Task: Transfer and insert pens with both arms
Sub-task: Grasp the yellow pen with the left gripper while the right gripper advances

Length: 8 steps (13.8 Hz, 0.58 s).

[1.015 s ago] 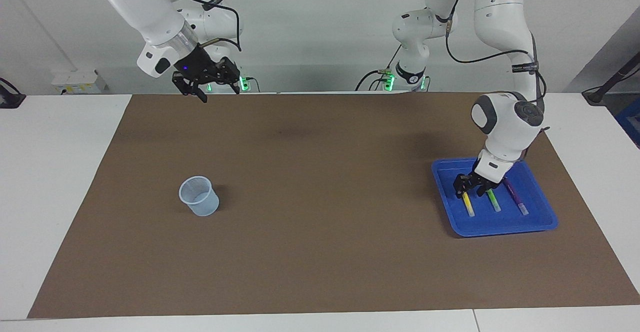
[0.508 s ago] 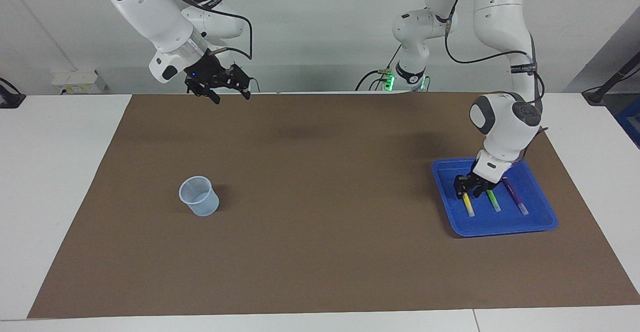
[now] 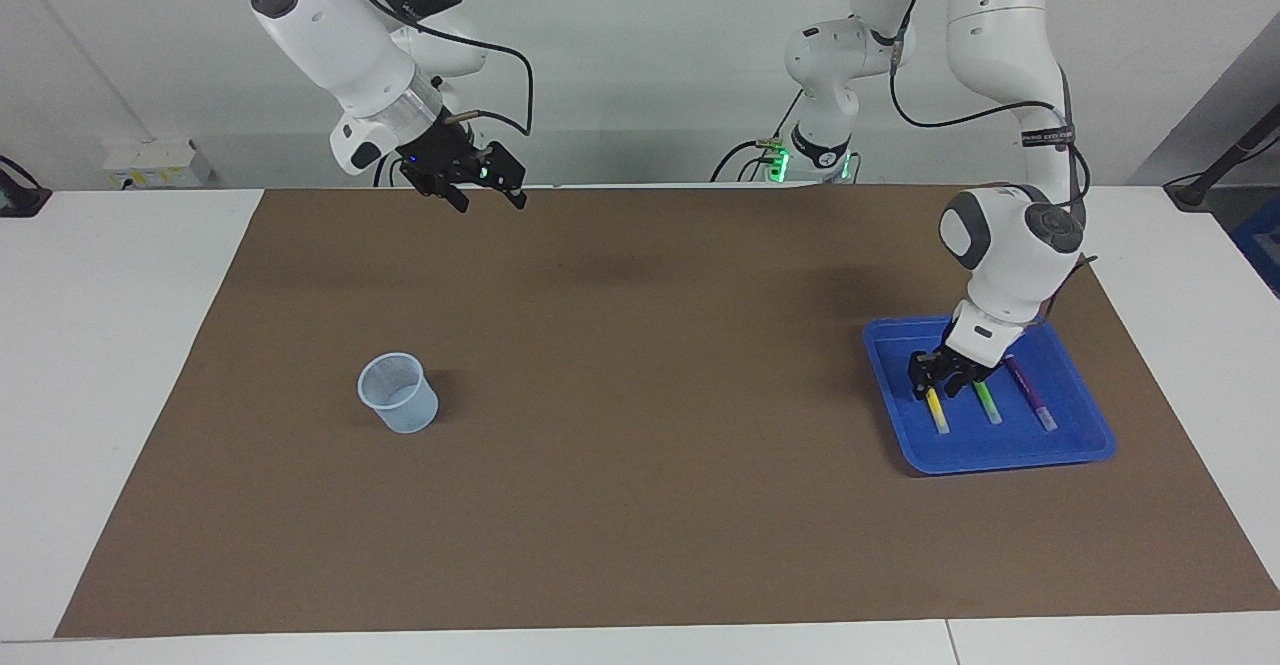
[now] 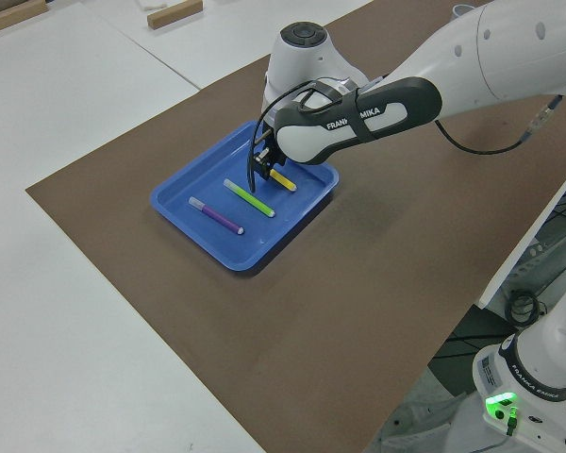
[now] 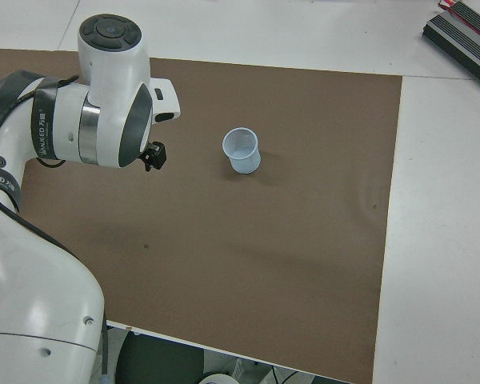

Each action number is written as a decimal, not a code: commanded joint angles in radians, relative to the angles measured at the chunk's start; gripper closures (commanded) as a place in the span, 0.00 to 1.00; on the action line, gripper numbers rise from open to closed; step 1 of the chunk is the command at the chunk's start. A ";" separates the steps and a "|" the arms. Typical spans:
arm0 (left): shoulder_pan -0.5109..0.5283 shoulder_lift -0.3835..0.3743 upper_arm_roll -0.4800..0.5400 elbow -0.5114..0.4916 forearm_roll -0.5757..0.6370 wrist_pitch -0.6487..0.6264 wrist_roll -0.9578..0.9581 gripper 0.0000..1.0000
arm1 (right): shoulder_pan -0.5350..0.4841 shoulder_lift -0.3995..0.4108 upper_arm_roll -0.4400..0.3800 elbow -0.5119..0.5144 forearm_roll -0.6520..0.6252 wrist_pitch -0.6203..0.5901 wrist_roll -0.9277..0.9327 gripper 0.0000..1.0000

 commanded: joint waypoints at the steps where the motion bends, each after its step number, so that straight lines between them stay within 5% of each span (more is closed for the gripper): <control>1: -0.021 0.006 0.010 0.019 0.012 -0.019 -0.028 0.54 | 0.013 0.012 0.001 -0.013 0.027 0.062 0.042 0.00; 8: -0.018 0.052 0.011 0.055 0.068 0.013 -0.028 0.57 | 0.056 0.024 0.001 -0.013 0.027 0.089 0.091 0.00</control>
